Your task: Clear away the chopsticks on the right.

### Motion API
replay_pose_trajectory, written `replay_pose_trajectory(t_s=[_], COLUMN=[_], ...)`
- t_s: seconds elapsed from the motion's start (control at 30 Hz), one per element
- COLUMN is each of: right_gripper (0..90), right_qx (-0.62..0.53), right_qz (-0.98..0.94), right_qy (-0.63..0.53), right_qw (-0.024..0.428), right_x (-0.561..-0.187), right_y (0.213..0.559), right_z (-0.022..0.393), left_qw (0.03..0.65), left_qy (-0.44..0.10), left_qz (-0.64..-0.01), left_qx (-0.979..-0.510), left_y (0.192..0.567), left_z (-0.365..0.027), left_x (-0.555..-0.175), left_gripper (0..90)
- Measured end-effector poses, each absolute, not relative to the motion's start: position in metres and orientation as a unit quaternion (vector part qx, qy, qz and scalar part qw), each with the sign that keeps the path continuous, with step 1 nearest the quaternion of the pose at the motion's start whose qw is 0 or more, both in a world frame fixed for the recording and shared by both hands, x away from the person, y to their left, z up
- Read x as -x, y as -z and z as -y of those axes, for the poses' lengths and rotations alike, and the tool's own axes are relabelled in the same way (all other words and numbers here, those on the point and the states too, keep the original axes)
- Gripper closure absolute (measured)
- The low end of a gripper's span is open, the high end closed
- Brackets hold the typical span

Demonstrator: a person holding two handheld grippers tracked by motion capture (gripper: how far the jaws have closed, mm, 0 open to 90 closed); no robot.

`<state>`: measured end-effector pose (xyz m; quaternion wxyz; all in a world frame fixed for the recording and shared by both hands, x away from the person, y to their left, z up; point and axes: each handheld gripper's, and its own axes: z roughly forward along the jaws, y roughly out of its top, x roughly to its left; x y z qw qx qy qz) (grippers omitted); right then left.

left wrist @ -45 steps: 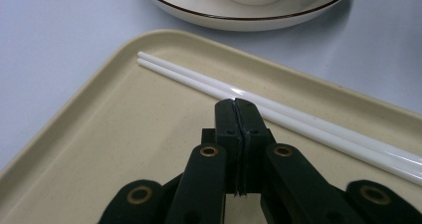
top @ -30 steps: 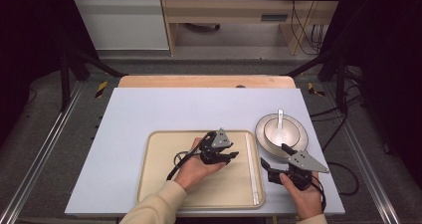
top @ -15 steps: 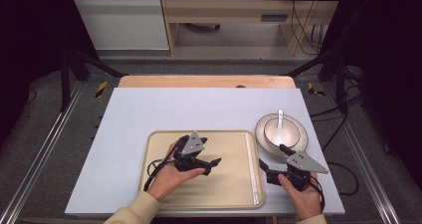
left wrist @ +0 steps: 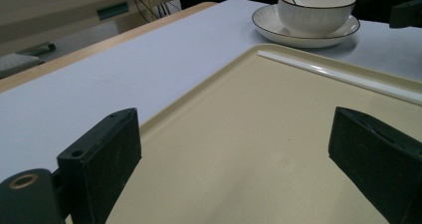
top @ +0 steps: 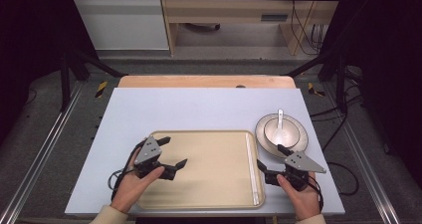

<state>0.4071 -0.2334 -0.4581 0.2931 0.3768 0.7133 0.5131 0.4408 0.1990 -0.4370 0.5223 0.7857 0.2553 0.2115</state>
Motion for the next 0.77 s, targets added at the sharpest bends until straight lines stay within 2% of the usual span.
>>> replay_pose_trajectory(t_s=[0.3,0.77], right_gripper=[9.8,8.6], right_qx=[-0.383,-0.403], right_qz=[-0.711,-0.697], right_qy=[-0.51,-0.51], right_qw=[0.298,0.304], right_x=[-0.406,-0.402], right_y=[0.458,0.457], right_z=[0.238,0.247], left_qw=[0.558,0.556], left_qy=[-0.267,-0.302], left_qz=[-0.284,-0.306], left_qx=[-0.733,-0.712], left_y=[0.435,0.447], left_z=[-0.258,-0.312], left_x=[-0.422,-0.402], left_gripper=[5.1,3.8])
